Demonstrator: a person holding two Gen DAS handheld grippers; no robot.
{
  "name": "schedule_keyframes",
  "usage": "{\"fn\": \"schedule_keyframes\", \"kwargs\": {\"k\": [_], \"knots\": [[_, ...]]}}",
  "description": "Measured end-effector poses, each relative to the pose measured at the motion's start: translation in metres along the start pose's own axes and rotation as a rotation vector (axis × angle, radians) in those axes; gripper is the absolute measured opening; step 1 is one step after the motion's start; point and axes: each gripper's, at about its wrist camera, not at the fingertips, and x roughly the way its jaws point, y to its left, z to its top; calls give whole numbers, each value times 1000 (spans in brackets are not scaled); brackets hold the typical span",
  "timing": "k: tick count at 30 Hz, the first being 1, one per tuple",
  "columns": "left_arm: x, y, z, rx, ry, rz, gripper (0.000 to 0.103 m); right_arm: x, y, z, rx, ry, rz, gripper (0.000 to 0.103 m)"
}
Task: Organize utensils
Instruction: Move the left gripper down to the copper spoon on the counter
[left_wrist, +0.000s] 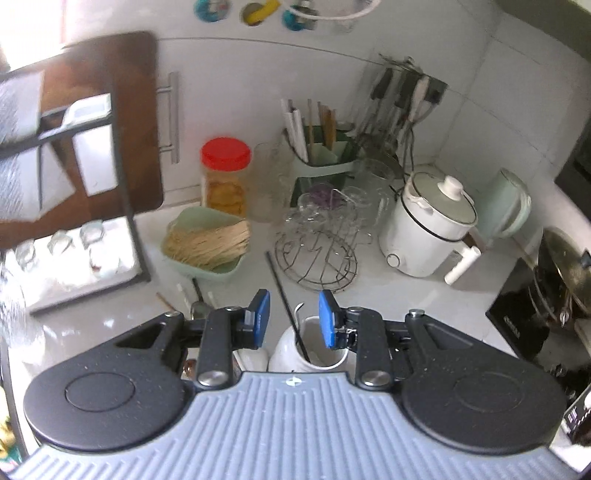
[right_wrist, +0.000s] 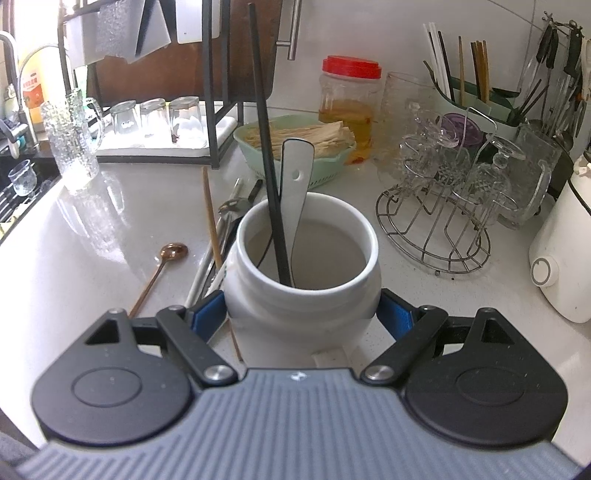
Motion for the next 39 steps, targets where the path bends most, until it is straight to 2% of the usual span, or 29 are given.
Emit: {"fn": "schedule_keyframes", "kwargs": {"k": [7,19,24,30,35,39], "knots": [[-6,23,-32,-95,-27,66,33,-1,0,-1,-4,-8,-2,90],[9,68,-80,-284,13,161,33,-1,-2,2,15,14,7,89],[20,77,-96,-319,44,182,33,0,-1,3,28,28,-2,89],[33,80,-111,-336,49,166,33,-3,-2,2,20,39,2,89],[61,88,-122,-326,62,177,33,-4,-3,1,21,47,1,89],[86,91,-123,-320,106,192,33,-4,-3,2,19,56,4,89]]}}
